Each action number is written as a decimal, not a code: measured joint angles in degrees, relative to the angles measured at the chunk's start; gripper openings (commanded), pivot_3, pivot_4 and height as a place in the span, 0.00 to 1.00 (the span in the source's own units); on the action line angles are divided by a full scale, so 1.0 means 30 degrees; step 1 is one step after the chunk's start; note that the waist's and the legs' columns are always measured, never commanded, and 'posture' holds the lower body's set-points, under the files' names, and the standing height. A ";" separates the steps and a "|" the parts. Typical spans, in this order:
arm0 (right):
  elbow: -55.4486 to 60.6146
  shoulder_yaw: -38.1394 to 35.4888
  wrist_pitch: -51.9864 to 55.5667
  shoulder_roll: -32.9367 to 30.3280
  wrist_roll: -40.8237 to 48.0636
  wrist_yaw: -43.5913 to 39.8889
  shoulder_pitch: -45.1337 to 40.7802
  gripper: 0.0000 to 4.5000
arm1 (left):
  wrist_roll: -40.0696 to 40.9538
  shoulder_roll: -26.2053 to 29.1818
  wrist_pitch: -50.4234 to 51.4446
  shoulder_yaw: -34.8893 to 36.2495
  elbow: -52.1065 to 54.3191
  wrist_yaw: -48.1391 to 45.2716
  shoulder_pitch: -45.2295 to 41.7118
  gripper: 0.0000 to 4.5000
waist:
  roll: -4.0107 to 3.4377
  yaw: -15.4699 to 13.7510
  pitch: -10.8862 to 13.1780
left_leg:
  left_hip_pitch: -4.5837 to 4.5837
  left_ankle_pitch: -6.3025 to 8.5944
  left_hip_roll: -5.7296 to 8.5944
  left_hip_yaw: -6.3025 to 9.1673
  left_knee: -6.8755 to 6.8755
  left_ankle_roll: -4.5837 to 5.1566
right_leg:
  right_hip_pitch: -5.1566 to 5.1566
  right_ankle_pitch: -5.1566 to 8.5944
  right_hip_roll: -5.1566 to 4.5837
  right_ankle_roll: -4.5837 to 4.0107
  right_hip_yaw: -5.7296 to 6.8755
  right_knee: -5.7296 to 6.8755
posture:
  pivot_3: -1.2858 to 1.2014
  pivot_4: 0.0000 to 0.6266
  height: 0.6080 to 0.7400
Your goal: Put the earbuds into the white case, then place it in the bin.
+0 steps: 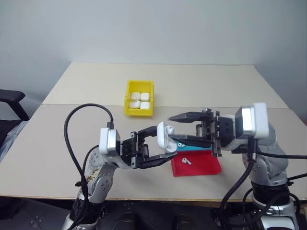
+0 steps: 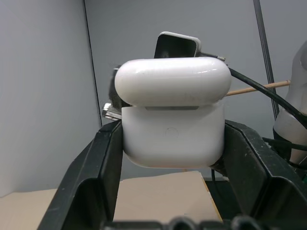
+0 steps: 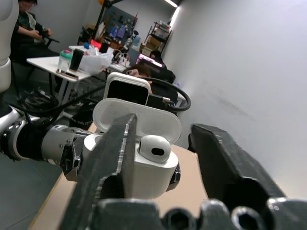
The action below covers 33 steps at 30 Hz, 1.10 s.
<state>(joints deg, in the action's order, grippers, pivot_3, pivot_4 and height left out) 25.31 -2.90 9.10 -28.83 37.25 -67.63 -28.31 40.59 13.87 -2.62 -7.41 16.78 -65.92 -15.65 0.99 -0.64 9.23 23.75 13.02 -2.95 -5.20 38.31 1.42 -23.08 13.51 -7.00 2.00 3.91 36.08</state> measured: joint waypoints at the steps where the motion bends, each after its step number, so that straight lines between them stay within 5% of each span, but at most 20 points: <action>1: -0.0012 0.0036 -0.0119 -0.0023 -0.0025 -0.0059 0.0000 0.50 | -0.0005 -0.0038 0.0000 0.0004 -0.0022 0.0000 0.0000 0.62 | 0.0000 0.0000 0.0000 | 0.0000 0.0000 0.0000 0.0001 0.0000 0.0000 | -0.0002 0.0000 0.0000 0.0000 0.0000 0.0001 | 0.52 0.24 1.00; 8: -0.0398 0.0032 -0.0378 -0.0922 0.0094 -0.0546 -0.0005 0.50 | -0.0655 0.0007 -0.0363 0.0091 -0.0525 -0.0112 -0.0012 0.62 | 0.0000 -0.0003 0.0000 | 0.0000 0.0000 0.0001 -0.0005 0.0000 0.0001 | 0.0000 0.0000 0.0000 0.0000 -0.0001 -0.0001 | 0.52 0.24 1.00; 13: -0.2619 -0.0816 0.0734 -0.4544 0.0557 -0.1950 -0.1950 0.50 | -0.1823 0.1772 -0.1817 0.1521 -0.2917 -0.1080 0.0865 0.62 | -0.0002 0.0113 0.0001 | -0.0008 0.0002 -0.0009 -0.0024 -0.0012 0.0004 | -0.0022 0.0003 0.0001 -0.0012 -0.0008 0.0000 | 0.52 0.24 1.00; 15: -0.3854 -0.0501 0.0953 -0.5673 -0.0576 -0.2201 -0.3155 0.50 | -0.2262 0.2116 -0.2447 0.1929 -0.3702 -0.1423 0.1281 0.62 | -0.0002 0.0103 0.0002 | -0.0004 0.0002 -0.0010 -0.0040 -0.0022 0.0003 | -0.0021 0.0008 0.0002 -0.0018 0.0011 -0.0007 | 0.52 0.24 1.00; 19: -0.7653 0.4016 -0.0436 -0.7156 -0.6954 -0.3020 -0.5748 0.50 | -0.3073 0.2853 -0.4012 0.2397 -0.4550 -0.2193 0.2429 0.62 | -0.0007 0.0280 -0.0001 | -0.0004 0.0002 -0.0013 -0.0126 -0.0023 0.0003 | -0.0045 0.0009 -0.0004 -0.0018 -0.0012 -0.0005 | 0.52 0.24 1.00; 24: -1.1429 0.8297 -0.3173 -0.5986 -1.2183 -0.3851 -0.8086 0.50 | -0.3816 0.2908 -0.4751 0.2754 -0.4797 -0.1584 0.3206 0.62 | -0.0017 0.0387 0.0008 | 0.0038 -0.0003 -0.0015 -0.0140 -0.0034 -0.0005 | -0.0090 0.0008 -0.0005 -0.0018 -0.0014 0.0001 | 0.52 0.24 1.00; 33: -1.7266 1.1741 -1.0344 -0.3593 -1.6350 -0.5622 -1.1505 0.50 | -0.3985 0.2693 -0.4699 0.2797 -0.3766 0.0154 0.4657 0.62 | -0.0022 0.0440 0.0011 | 0.0023 -0.0009 -0.0020 -0.0168 -0.0028 -0.0015 | -0.0079 0.0005 -0.0021 -0.0015 -0.0002 0.0016 | 0.52 0.24 1.00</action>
<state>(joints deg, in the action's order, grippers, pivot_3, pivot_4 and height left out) -26.49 32.33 -21.93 -39.61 -11.80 -84.49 -62.83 28.64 21.95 -16.72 0.98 5.48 -65.46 -1.68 0.93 0.68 9.26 23.82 12.99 -3.01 -5.71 38.23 1.38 -23.32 13.52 -7.06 1.96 3.90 36.13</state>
